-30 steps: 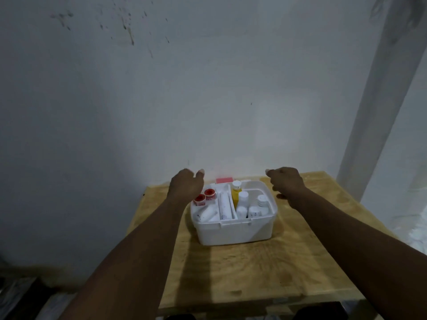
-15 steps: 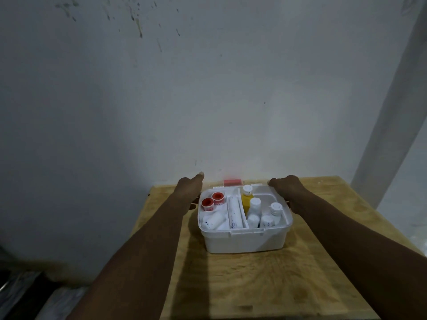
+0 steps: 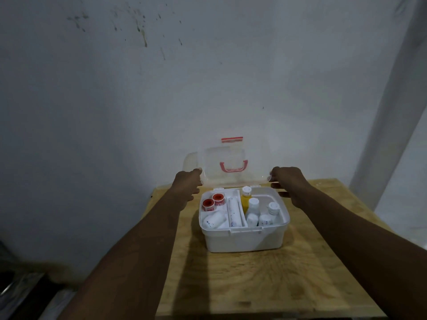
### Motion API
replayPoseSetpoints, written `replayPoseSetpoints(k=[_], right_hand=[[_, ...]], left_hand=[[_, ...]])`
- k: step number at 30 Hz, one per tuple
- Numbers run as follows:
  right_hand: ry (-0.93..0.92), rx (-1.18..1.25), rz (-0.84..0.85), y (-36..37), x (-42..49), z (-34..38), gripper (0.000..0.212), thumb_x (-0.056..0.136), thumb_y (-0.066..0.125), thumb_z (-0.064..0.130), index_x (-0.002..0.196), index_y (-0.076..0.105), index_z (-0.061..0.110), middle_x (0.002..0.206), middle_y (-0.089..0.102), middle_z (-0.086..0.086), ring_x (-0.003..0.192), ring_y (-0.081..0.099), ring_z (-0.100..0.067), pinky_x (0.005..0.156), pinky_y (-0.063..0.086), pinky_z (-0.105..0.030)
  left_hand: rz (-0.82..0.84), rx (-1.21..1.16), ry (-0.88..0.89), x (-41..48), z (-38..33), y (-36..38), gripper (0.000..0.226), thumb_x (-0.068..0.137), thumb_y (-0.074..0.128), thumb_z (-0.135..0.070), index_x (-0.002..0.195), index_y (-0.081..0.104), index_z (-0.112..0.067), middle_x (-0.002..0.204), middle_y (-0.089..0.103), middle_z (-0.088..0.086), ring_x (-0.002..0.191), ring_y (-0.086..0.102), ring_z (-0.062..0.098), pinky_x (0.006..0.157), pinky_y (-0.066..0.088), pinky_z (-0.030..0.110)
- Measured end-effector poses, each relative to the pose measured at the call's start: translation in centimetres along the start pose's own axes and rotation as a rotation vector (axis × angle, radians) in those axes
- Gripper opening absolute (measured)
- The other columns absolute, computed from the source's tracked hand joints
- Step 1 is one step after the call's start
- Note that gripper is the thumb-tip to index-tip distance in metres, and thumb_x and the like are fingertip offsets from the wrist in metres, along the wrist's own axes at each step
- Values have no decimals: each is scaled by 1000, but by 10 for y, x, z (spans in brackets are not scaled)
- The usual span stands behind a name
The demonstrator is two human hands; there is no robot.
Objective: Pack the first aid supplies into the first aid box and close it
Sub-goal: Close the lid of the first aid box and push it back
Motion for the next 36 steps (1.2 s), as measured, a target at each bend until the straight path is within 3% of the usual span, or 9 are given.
replayPoseSetpoints(k=[4, 7, 12, 20, 23, 26, 29, 34, 36], right_hand=[[-9, 12, -12, -7, -10, -2, 35, 88, 45, 23, 105, 69, 6, 107, 71, -10, 94, 60, -24, 75, 42, -37], [-13, -1, -17, -15, -19, -4, 32, 88, 48, 25, 105, 69, 7, 111, 69, -7, 103, 59, -26, 80, 42, -39], [-49, -37, -3, -25, -35, -15, 29, 90, 42, 27, 92, 67, 13, 110, 68, -6, 103, 59, -26, 81, 44, -40], [-225, -251, 2, -25, -53, -25, 28, 92, 51, 32, 106, 72, 20, 118, 69, -3, 103, 61, -23, 95, 51, -46], [-390, -395, -78, -22, -62, -10, 36, 96, 50, 37, 119, 67, 15, 128, 65, -6, 114, 59, -23, 100, 48, -42], [-562, -490, -87, -11, -71, 9, 42, 96, 52, 42, 127, 63, 16, 135, 61, -5, 123, 56, -24, 104, 43, -39], [-662, -627, -21, 9, -77, 12, 46, 96, 53, 43, 131, 60, 15, 143, 55, -6, 133, 48, -24, 111, 35, -38], [-724, -837, -2, 27, -79, -19, 68, 93, 21, 61, 142, 48, 22, 154, 42, -7, 144, 33, -25, 118, 27, -44], [-740, -849, -10, 26, -77, -20, 72, 91, 21, 65, 143, 48, 24, 154, 42, -5, 144, 33, -25, 118, 27, -45]], left_hand=[[16, -1, -3, -11, 2, -8, 25, 97, 51, -26, 114, 61, -11, 118, 67, 6, 106, 62, 28, 94, 49, 43], [20, 22, 6, -20, 5, -13, 22, 96, 52, -23, 111, 63, -10, 116, 66, 5, 107, 61, 29, 99, 49, 45], [38, 92, 23, -35, 13, -20, 22, 96, 48, -24, 97, 65, -11, 106, 68, 5, 99, 62, 26, 98, 50, 45], [8, 204, 98, -47, 21, -12, 30, 98, 51, -24, 111, 66, -2, 120, 68, 14, 105, 62, 33, 88, 50, 39], [-91, 355, 296, -54, 9, -9, 40, 103, 46, -33, 130, 59, -5, 137, 60, 12, 117, 58, 30, 97, 43, 32], [-144, 482, 483, -60, 2, 5, 49, 102, 44, -43, 143, 48, -17, 150, 48, 10, 135, 47, 30, 111, 40, 42], [-83, 569, 565, -64, 3, 26, 56, 102, 40, -47, 150, 40, -20, 159, 37, 6, 146, 32, 28, 118, 29, 45], [-32, 610, 585, -64, 21, 40, 54, 102, 40, -45, 151, 40, -24, 164, 28, 4, 150, 28, 22, 119, 26, 39], [-53, 604, 607, -67, 21, 40, 53, 101, 41, -44, 150, 41, -24, 163, 29, 4, 149, 30, 23, 117, 29, 39]])
Point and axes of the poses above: each hand's wrist, its own x-axis towards the middle knuckle, its own y-axis out of the palm, z = x × y, the point moved 6 cm from there along x, towards the middle knuckle
